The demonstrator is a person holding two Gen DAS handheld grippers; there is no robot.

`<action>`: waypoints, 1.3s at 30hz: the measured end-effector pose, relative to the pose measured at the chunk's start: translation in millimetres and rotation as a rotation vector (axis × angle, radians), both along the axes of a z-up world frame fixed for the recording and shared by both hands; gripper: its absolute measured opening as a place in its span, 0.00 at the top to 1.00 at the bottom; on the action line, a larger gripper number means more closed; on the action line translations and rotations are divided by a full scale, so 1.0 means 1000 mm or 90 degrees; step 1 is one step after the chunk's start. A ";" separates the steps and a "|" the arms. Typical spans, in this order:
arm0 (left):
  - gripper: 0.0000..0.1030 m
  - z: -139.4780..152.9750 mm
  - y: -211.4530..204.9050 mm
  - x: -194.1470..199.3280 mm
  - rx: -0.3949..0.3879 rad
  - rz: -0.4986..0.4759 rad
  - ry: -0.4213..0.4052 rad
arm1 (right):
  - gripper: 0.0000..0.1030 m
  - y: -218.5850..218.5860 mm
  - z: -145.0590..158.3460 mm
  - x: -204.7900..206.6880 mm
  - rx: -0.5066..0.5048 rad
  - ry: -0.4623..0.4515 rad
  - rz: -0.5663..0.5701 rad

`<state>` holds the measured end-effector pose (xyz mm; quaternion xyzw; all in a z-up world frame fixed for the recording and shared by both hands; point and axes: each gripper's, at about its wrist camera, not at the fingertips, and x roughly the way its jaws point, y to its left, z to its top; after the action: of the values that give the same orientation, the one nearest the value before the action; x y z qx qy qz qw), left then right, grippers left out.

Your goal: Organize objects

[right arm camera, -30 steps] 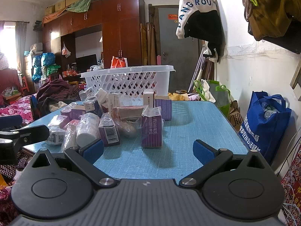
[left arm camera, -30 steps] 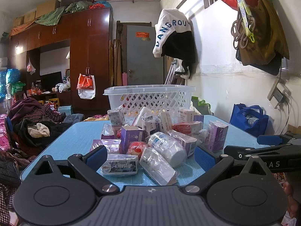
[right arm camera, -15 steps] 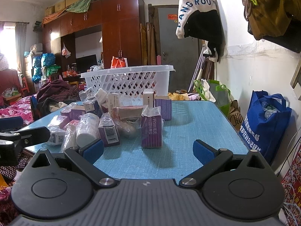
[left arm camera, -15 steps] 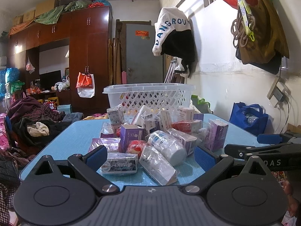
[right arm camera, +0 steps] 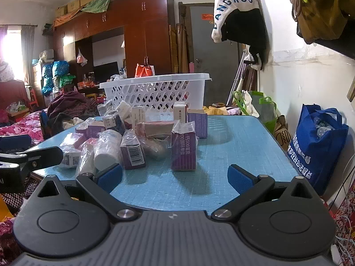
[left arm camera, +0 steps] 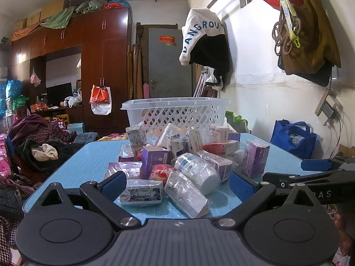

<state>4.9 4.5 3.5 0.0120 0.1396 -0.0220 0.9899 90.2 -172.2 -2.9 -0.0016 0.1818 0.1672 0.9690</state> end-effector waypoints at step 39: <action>0.24 -0.052 0.073 0.048 -0.057 -0.042 -0.013 | 0.17 0.012 -0.023 0.042 0.008 -0.080 -0.011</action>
<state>52.9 77.5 -48.8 -0.0279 0.1277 -0.0604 0.9896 132.4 -160.0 -26.1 -0.0046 0.1193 0.1593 0.9800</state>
